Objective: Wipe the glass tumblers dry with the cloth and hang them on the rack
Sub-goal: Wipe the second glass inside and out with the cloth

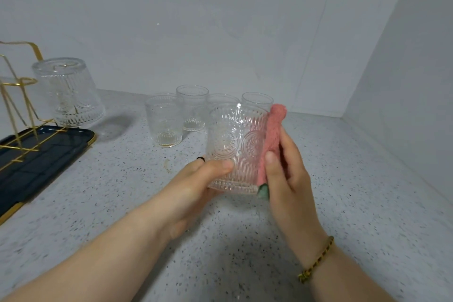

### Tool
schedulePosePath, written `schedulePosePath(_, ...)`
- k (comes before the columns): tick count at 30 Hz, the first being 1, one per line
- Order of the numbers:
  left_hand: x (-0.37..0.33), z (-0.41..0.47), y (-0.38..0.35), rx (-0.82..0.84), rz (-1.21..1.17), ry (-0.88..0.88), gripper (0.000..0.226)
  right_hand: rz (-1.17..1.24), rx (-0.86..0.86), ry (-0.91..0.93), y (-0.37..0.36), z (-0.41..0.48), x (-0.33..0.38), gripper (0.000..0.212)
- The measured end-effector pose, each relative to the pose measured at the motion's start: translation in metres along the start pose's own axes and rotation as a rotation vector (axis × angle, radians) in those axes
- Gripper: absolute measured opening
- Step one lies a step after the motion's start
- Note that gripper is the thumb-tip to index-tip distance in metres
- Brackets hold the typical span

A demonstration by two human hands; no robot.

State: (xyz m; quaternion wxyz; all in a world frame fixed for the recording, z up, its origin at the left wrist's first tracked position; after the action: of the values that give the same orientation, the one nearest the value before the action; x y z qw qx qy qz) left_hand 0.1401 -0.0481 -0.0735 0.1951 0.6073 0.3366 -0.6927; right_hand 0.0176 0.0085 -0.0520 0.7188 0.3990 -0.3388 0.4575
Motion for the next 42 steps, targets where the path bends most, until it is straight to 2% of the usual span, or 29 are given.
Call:
schedulePosePath(3,-0.007,0.003,0.003,-0.041,-0.148,-0.06,0.051,-0.012,0.151,-0.097,-0.013,-0.001,-0.003,0.043)
schedulePosePath(5,-0.007,0.006,0.01,-0.103,-0.261,-0.067,0.055,-0.037,0.204,-0.085,-0.021,-0.004,-0.006,0.043)
schedulePosePath(8,-0.007,0.006,0.016,-0.158,-0.212,-0.041,0.059,-0.145,0.151,0.028,-0.026,-0.007,-0.008,0.043)
schedulePosePath(10,-0.006,0.005,0.015,-0.132,-0.116,-0.022,0.062,-0.201,0.092,0.075,-0.023,-0.005,-0.004,0.041)
schedulePosePath(12,-0.005,0.004,0.009,-0.079,-0.08,-0.017,0.051,-0.212,0.039,0.094,-0.016,-0.002,-0.002,0.042)
schedulePosePath(14,-0.003,0.003,0.004,-0.042,-0.106,-0.024,0.051,-0.134,0.028,0.051,-0.009,0.0,-0.004,0.047)
schedulePosePath(16,-0.002,0.002,0.002,-0.04,-0.103,-0.02,0.065,-0.065,0.057,0.002,-0.008,0.001,-0.008,0.058)
schedulePosePath(18,-0.001,0.003,0.004,-0.057,-0.036,0.015,0.074,-0.052,0.058,-0.018,-0.009,0.001,-0.012,0.057)
schedulePosePath(22,-0.001,0.003,0.004,-0.078,-0.002,0.053,0.064,-0.04,0.048,-0.039,-0.01,0.0,-0.016,0.062)
schedulePosePath(25,-0.004,0.002,0.005,-0.124,0.036,0.069,0.063,-0.085,-0.013,-0.013,-0.008,0.0,-0.013,0.044)
schedulePosePath(27,-0.004,0.001,0.004,-0.157,0.005,0.076,0.054,-0.156,-0.067,0.01,-0.007,0.001,-0.012,0.035)
schedulePosePath(29,-0.002,0.0,-0.002,-0.163,-0.048,0.09,0.046,-0.228,-0.08,0.041,-0.009,0.0,-0.012,0.035)
schedulePosePath(34,0.002,-0.001,-0.002,-0.205,-0.012,0.089,0.07,-0.306,-0.006,0.119,-0.02,-0.002,-0.01,0.038)
schedulePosePath(37,0.0,0.0,-0.001,-0.179,-0.073,0.071,0.049,-0.114,0.025,-0.014,-0.008,0.001,-0.008,0.043)
schedulePosePath(39,-0.002,-0.001,-0.004,-0.136,-0.129,0.041,0.034,0.014,0.051,-0.125,-0.002,0.002,-0.009,0.036)
schedulePosePath(41,-0.004,-0.001,-0.004,-0.133,-0.149,0.015,0.023,-0.034,0.068,-0.104,-0.004,0.001,-0.012,0.035)
schedulePosePath(42,-0.006,-0.002,-0.002,-0.158,-0.139,0.011,0.028,-0.106,0.075,-0.052,-0.008,0.001,-0.012,0.037)
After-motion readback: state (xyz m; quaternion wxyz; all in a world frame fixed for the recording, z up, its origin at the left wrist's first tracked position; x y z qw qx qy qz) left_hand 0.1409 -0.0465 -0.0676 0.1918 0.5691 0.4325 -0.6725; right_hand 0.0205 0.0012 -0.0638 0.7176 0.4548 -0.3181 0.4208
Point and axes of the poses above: each hand's wrist, its own z-axis towards the middle knuckle, its own y-axis out of the back of the hand, x = y × z, the point moved 3 cm from there along z, towards the middle knuckle, and after that the axes turned 8 degrees about x, right-handed, at the moved point
